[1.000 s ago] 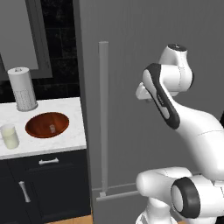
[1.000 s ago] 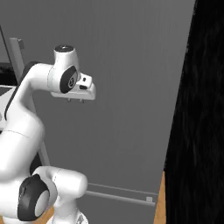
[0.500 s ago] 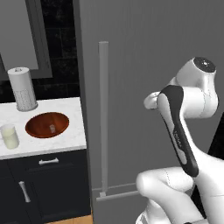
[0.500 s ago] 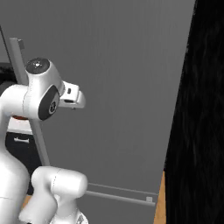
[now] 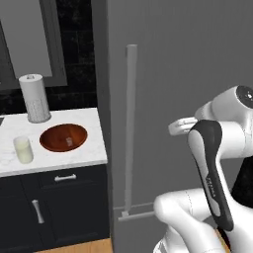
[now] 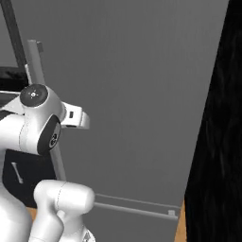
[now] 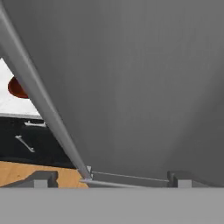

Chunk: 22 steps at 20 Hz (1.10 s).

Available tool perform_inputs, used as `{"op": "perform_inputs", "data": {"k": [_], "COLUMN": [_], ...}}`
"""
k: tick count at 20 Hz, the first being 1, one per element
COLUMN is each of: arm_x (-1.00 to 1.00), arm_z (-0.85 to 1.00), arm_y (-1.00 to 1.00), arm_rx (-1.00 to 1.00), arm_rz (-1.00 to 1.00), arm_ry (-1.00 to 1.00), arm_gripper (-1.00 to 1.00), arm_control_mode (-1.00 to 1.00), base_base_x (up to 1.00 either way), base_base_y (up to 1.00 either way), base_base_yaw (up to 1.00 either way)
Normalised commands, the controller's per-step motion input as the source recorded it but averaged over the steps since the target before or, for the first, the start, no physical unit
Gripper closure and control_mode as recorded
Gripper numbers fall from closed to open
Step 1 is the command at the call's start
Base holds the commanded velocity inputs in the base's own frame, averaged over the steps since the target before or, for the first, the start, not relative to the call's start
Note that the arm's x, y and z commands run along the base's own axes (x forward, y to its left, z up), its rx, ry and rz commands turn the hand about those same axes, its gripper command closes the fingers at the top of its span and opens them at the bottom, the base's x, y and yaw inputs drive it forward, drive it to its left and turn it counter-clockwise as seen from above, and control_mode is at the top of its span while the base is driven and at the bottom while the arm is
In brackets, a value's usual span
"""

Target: Grab a lemon wedge from the fridge and one ice cube from the ice bowl, and put them in the glass of lemonade.

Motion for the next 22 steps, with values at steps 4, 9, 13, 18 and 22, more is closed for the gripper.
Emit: {"op": "perform_inputs", "data": {"k": [4, 9, 13, 18, 22], "arm_x": [0.0, 0.0, 0.0, 0.0, 0.0], "arm_z": [0.0, 0.0, 0.0, 0.0, 0.0], "arm_y": [0.0, 0.0, 0.0, 0.0, 0.0], "arm_rx": [0.0, 0.0, 0.0, 0.0, 0.0], "arm_rz": [0.0, 0.0, 0.0, 0.0, 0.0], "arm_ry": [0.0, 0.0, 0.0, 0.0, 0.0], "arm_gripper": [-1.0, -1.0, -1.0, -1.0, -1.0], "arm_control_mode": [1.0, 1.0, 1.0, 1.0, 1.0], "base_base_x": [-0.17, -0.12, -0.21, -0.63, -0.53], "base_base_y": [1.0, 0.72, 0.12, -0.09, 0.02], "base_base_yaw": [-0.17, -0.49, -0.51, -0.18, -0.06]}}
